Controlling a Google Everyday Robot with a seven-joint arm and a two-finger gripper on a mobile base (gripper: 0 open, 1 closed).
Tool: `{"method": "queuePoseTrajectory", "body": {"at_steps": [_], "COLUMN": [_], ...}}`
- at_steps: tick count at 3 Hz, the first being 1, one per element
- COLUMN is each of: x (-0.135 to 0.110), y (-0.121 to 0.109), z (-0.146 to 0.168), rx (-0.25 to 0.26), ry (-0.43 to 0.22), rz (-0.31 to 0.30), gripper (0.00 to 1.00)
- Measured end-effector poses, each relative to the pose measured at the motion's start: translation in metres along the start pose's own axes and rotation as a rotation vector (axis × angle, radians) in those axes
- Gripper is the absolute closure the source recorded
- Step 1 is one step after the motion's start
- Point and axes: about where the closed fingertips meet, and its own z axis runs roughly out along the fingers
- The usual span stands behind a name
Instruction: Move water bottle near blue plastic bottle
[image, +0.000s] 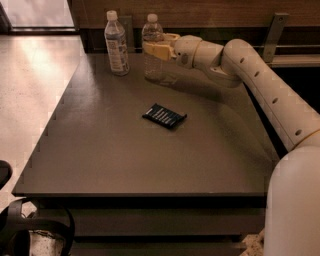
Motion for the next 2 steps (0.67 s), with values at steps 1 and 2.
{"method": "queuePoseTrajectory", "body": {"at_steps": [1,2], "x": [0.007,0.015], "y": [0.007,0.012], "z": [0.018,0.033], "rx": [-0.033,-0.061], "ry": [-0.007,0.004], "rz": [0.007,0.017], "gripper": [1.00,1.00]}}
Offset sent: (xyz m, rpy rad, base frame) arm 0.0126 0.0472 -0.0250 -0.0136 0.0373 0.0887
